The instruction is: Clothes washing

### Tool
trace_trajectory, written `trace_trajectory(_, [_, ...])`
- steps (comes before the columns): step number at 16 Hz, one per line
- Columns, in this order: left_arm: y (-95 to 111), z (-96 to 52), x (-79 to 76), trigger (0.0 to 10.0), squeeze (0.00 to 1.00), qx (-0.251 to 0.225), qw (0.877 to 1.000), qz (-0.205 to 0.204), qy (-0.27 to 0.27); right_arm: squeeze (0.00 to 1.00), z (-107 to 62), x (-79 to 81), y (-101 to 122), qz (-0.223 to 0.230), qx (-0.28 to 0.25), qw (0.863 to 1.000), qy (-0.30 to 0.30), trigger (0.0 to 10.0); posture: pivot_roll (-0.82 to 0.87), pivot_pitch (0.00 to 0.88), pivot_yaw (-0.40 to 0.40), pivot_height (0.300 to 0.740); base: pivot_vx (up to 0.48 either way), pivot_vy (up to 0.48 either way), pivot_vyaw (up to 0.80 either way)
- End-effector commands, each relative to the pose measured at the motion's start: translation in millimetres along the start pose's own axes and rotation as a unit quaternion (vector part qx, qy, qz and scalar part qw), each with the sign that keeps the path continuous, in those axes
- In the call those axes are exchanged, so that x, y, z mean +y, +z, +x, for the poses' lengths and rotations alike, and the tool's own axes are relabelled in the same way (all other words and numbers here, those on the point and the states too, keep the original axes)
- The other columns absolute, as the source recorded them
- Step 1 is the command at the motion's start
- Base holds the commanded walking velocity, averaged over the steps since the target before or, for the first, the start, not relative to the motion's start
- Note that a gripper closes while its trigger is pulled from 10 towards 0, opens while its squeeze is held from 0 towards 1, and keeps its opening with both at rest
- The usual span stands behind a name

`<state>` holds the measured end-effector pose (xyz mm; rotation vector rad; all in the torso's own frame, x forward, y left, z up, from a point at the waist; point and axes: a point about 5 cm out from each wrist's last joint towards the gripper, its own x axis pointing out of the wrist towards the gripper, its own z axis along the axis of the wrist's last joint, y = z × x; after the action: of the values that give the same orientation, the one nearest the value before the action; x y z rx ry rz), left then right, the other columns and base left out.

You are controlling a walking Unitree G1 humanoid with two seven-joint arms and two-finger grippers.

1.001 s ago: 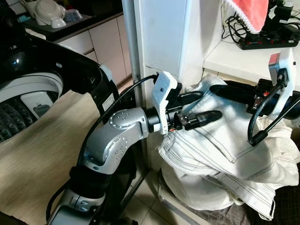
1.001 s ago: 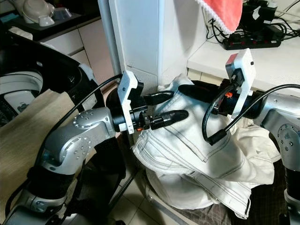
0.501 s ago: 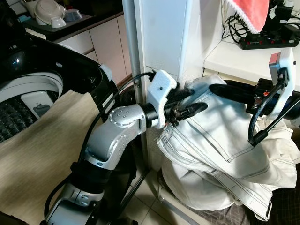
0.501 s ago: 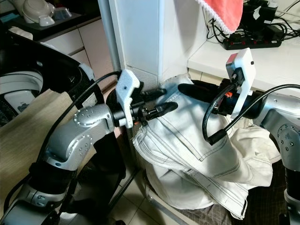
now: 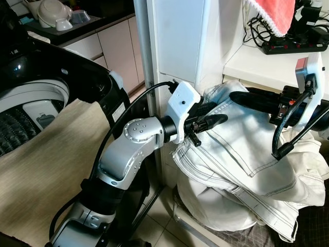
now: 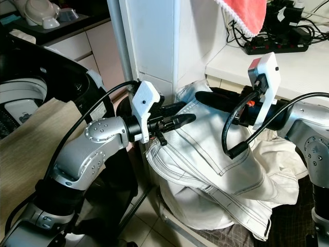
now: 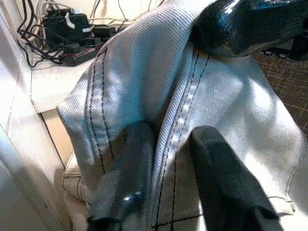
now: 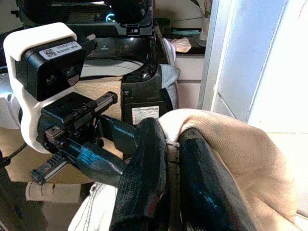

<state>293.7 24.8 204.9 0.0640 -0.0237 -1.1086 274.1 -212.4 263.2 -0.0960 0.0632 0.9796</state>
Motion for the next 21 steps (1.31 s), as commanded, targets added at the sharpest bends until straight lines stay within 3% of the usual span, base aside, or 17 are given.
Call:
trace_trajectory(1, [-7.5,-2.2,3.6,0.0,0.0,0.019,1.0,-0.001,0.01,0.0,3.1,8.9,20.9,-0.039,-0.031,0.999,0.023,0.0,-0.11,0.0,0.078,0.74,0.0,0.0,0.0])
trace_trajectory(6, [-9.4,-3.0,8.3,0.0,0.0,0.016,0.999,-0.014,0.027,0.0,3.0,8.1,23.3,-0.045,-0.035,0.998,0.018,0.0,-0.11,0.0,0.078,0.74,0.0,0.0,0.0])
trace_trajectory(7, [-9.1,-3.1,9.2,0.0,0.0,0.014,0.999,-0.017,0.03,0.0,3.0,7.9,23.5,-0.046,-0.036,0.998,0.017,0.8,-0.11,0.0,0.078,0.74,0.0,0.0,0.0])
trace_trajectory(8, [-8.1,-3.9,12.2,0.0,0.0,0.004,0.999,-0.026,0.04,0.0,3.1,7.3,24.0,-0.049,-0.037,0.998,0.012,10.0,-0.11,0.0,0.079,0.74,0.0,0.0,0.0])
trace_trajectory(9, [-6.9,-4.8,14.4,0.0,0.0,-0.005,0.998,-0.033,0.047,0.02,3.1,7.0,24.4,-0.05,-0.039,0.998,0.009,10.0,-0.11,0.0,0.079,0.74,0.0,0.0,0.0])
trace_trajectory(10, [-3.3,-7.0,19.7,0.0,0.0,-0.029,0.996,-0.055,0.061,1.0,2.6,5.8,25.2,-0.04,-0.042,0.998,0.003,10.0,-0.11,0.0,0.077,0.74,0.0,0.0,0.0])
trace_trajectory(13, [11.3,-19.7,39.9,0.0,0.0,-0.09,0.987,-0.083,0.104,1.0,0.4,3.2,28.8,-0.042,-0.048,0.998,-0.011,10.0,-0.11,0.0,0.075,0.74,0.0,0.0,0.0])
trace_trajectory(14, [19.7,-33.8,51.2,0.0,0.0,-0.12,0.982,-0.085,0.115,0.0,-1.0,0.9,33.2,-0.049,-0.062,0.996,-0.028,10.0,-0.11,0.0,0.074,0.74,0.0,0.0,0.0])
trace_trajectory(17, [47.1,-75.6,77.6,0.0,0.0,-0.177,0.972,-0.04,0.148,0.0,-2.7,0.5,37.9,-0.052,-0.084,0.994,-0.041,10.0,-0.11,0.0,0.075,0.74,0.0,0.0,0.0])
trace_trajectory(18, [66.4,-96.1,90.8,0.0,0.0,-0.204,0.963,-0.002,0.178,0.0,-2.6,1.7,37.7,-0.051,-0.085,0.994,-0.041,10.0,-0.11,0.0,0.075,0.74,0.0,0.0,0.0])
trace_trajectory(19, [94.7,-124.6,110.1,0.0,0.0,-0.238,0.939,0.055,0.241,0.0,-1.7,3.9,36.2,-0.05,-0.084,0.994,-0.039,10.0,-0.11,0.0,0.075,0.74,0.0,0.0,0.0])
trace_trajectory(20, [129.3,-156.5,130.0,0.0,0.0,-0.267,0.896,0.125,0.332,0.0,0.0,5.9,34.5,-0.049,-0.083,0.995,-0.036,10.0,-0.11,0.0,0.075,0.74,0.0,0.0,0.0])
trace_trajectory(21, [176.5,-195.3,143.0,0.0,0.0,-0.293,0.821,0.218,0.438,0.0,3.2,6.8,33.6,-0.05,-0.081,0.995,-0.035,10.0,-0.09,0.0,0.063,0.74,0.0,0.0,0.0])
